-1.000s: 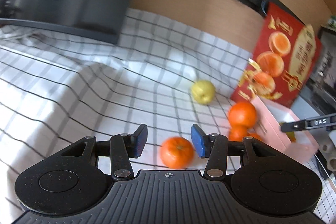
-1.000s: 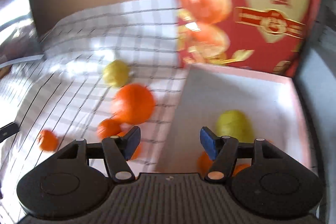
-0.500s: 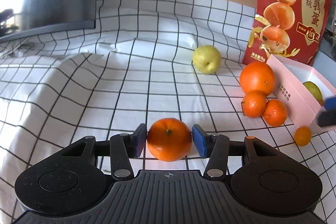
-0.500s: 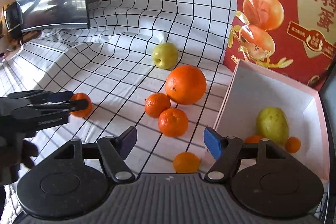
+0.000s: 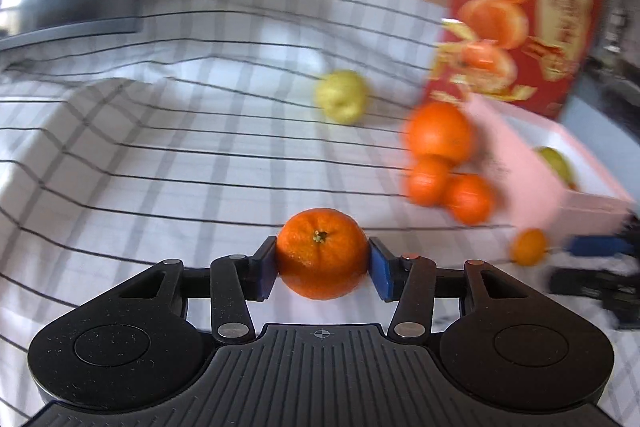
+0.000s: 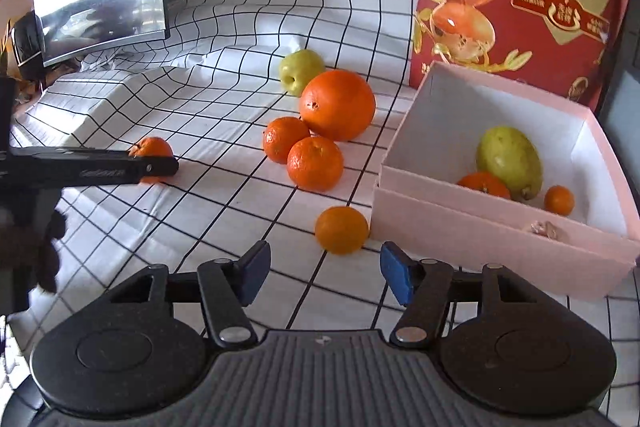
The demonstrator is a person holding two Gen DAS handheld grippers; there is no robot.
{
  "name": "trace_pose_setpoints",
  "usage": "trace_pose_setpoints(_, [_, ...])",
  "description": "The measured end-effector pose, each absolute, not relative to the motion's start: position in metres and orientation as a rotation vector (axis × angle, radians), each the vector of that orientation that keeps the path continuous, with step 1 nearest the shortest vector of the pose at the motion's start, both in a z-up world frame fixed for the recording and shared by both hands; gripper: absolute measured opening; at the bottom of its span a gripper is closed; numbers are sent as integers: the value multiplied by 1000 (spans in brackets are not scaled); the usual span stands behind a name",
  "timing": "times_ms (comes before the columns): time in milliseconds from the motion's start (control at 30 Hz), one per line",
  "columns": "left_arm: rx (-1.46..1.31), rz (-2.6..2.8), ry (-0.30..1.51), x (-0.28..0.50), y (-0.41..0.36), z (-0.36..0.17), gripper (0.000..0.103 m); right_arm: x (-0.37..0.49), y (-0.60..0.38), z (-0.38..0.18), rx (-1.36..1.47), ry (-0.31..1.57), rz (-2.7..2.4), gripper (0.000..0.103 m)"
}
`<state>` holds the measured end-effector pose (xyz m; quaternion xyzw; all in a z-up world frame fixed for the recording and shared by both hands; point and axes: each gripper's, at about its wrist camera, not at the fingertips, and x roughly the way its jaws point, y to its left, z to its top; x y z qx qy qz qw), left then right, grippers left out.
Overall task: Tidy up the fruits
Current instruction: 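Grasp an orange on the cloth with the left gripper while the right moves toward a tangerine, then grasp a small tangerine on the cloth with the right gripper while the left holds its orange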
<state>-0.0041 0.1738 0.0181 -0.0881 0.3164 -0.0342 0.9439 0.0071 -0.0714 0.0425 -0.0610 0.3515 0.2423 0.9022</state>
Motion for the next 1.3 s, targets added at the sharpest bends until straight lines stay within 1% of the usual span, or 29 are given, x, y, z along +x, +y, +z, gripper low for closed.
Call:
trace_pose_setpoints(233, [-187, -192, 601, -28, 134, 19, 52, 16, -62, 32, -146, 734, 464, 58])
trace_pose_setpoints(333, [-226, -206, 569, -35, 127, 19, 52, 23, -64, 26, -129, 735, 430, 58])
trace_pose_setpoints(433, [-255, -214, 568, -36, 122, 18, 52, 31, -64, 18, -94, 755, 403, 55])
trace_pose_setpoints(500, [-259, -208, 578, -36, 120, 16, 52, 31, -61, 15, -105, 734, 383, 49])
trace_pose_setpoints(567, [-258, -202, 583, -36, 116, 14, 52, 30, -59, 13, -115, 718, 366, 45])
trace_pose_setpoints(633, [-265, -208, 590, -35, 114, 12, 52, 27, -61, 14, -112, 711, 377, 37])
trace_pose_setpoints(700, [-274, -218, 602, -33, 111, 8, 52, 23, -66, 15, -110, 712, 398, 32])
trace_pose_setpoints(967, [-311, -248, 618, -34, 101, 1, 52, -9, -105, 14, -129, 705, 380, 31])
trace_pose_setpoints(1000, [-305, -241, 615, -34, 100, 1, 52, -12, -113, 14, -118, 703, 374, 32])
trace_pose_setpoints(1033, [-304, -238, 615, -34, 99, 1, 52, -14, -119, 14, -106, 703, 372, 36])
trace_pose_setpoints(1067, [-303, -233, 614, -34, 98, 1, 52, -16, -126, 15, -91, 703, 366, 43])
trace_pose_setpoints(1100, [-302, -227, 612, -34, 97, 1, 52, -17, -131, 15, -83, 701, 361, 46])
trace_pose_setpoints(1167, [-304, -217, 611, -34, 96, 1, 52, -18, -137, 16, -77, 689, 350, 67])
trace_pose_setpoints(1200, [-307, -215, 610, -34, 96, 1, 52, -18, -138, 16, -71, 684, 352, 72])
trace_pose_setpoints(1300, [-327, -217, 609, -34, 98, 0, 52, -12, -137, 13, -49, 708, 369, 72])
